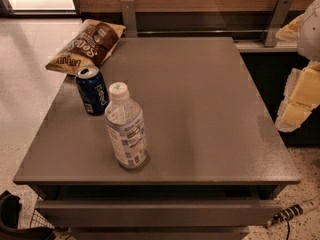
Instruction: Move blue plastic bottle near brown chip bag
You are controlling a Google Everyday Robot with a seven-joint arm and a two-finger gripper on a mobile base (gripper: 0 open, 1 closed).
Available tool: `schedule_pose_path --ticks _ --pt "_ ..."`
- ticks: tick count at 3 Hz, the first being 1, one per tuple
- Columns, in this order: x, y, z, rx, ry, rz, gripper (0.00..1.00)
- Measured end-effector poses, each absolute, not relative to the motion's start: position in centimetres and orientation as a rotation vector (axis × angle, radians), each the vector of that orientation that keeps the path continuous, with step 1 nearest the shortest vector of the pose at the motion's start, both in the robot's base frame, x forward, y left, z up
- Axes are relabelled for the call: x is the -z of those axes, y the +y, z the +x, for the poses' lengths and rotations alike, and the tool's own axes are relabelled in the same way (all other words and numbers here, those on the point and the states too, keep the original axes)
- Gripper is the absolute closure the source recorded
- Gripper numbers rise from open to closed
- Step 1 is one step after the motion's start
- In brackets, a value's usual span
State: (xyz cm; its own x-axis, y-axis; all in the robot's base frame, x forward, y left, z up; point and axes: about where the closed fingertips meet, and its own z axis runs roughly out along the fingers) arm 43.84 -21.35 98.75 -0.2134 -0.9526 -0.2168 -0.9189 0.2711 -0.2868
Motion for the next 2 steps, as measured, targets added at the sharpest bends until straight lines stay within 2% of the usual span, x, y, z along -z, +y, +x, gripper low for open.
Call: schedule_pose_path --ticks 2 --pt "-98.37 -20.61 43.68 0.064 2.148 -1.7 0.0"
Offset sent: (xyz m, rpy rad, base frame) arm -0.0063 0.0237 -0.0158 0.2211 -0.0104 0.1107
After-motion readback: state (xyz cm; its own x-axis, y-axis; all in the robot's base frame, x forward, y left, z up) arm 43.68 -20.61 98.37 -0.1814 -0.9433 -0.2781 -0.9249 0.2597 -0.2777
